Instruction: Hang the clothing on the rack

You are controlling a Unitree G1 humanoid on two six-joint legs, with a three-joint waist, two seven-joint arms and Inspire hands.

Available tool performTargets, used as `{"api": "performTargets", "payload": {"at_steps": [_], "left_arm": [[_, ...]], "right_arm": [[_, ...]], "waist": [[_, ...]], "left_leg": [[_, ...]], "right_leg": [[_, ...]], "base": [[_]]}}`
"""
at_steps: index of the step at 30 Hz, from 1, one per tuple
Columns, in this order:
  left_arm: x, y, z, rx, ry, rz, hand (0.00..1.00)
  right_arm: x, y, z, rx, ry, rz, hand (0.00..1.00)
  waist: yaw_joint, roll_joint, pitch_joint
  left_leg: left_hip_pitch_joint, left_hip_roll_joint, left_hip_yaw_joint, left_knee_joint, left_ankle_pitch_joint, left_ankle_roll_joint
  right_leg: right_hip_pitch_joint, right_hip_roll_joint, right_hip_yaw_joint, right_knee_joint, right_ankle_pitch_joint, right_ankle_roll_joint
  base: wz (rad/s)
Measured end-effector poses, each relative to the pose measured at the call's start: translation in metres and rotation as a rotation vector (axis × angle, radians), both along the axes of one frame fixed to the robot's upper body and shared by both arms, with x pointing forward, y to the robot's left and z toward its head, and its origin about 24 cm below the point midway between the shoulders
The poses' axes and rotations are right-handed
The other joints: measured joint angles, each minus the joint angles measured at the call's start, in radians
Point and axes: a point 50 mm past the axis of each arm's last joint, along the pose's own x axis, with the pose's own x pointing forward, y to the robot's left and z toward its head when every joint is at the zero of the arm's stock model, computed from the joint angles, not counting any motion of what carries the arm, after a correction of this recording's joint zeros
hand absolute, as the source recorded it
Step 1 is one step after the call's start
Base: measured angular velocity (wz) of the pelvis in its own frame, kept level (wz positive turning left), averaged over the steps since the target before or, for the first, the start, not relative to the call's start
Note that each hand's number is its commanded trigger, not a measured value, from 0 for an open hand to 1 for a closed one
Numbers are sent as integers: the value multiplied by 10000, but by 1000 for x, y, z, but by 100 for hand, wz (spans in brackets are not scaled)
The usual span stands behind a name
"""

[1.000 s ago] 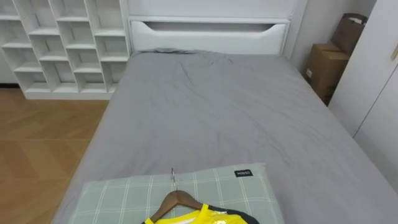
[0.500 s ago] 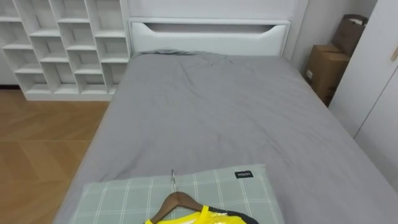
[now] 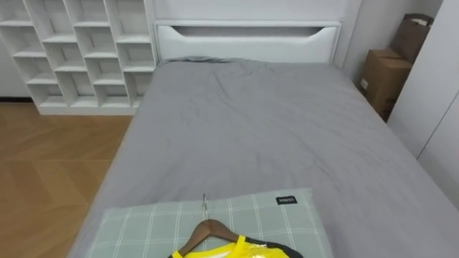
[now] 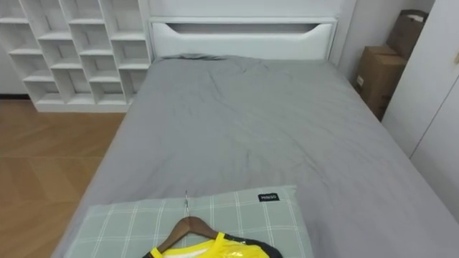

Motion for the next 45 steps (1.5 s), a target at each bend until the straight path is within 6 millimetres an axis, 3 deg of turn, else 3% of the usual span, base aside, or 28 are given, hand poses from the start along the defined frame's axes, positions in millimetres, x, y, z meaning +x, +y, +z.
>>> {"api": "performTargets", "payload": {"at_steps": [8, 16, 21, 25, 30, 40, 45], "left_arm": [[19, 12, 13, 1661, -1413, 48, 0], [46, 12, 26, 2788, -2628, -1101, 0], [75, 6, 38, 3259, -3614, -3048, 0], [86, 0, 40, 3207, -3849, -3760, 0], [101, -9, 46, 3030, -4398, -4566, 0], [124, -30, 54, 2711, -4882, -6879, 0], [150, -48, 81, 2904, -6443, -8127, 0]], "right_arm": [[1, -3, 1, -178, -22, 162, 0], [3, -5, 2, -263, -185, 443, 0], [5, -10, 3, -477, -260, 754, 0], [7, -11, 4, -514, -357, 918, 0], [11, -10, 4, -421, -545, 992, 0], [13, -10, 5, -13, -792, 1075, 0], [14, -12, 5, 14, -807, 1360, 0]], "waist": [[-1, -13, -39], [-26, 25, -53], [-47, 147, -79], [-179, 149, -79], [-343, 83, -19], [-569, 52, -10], [-591, 113, -8]], "left_leg": [[49, -10, -88, -49, 29, 2], [-5, -5, -139, -120, 70, -40], [19, -30, -104, -155, 147, -35], [22, -29, -94, -169, 155, -35], [21, -40, -90, -196, 170, -37], [74, -30, -30, -247, 174, -32], [145, -18, 100, -367, 180, -27]], "right_leg": [[53, 0, -102, 0, -1, 1], [-47, 11, -84, 3, 0, 0], [-21, -20, -129, 2, 1, -1], [-12, -23, -138, 0, 1, -1], [-22, -21, -46, -3, 0, -1], [-20, -21, -1, -32, 1, -1], [-19, -17, 117, -105, 5, -8]], "base": [[3], [0], [0], [0], [0], [-2], [-8]]}}
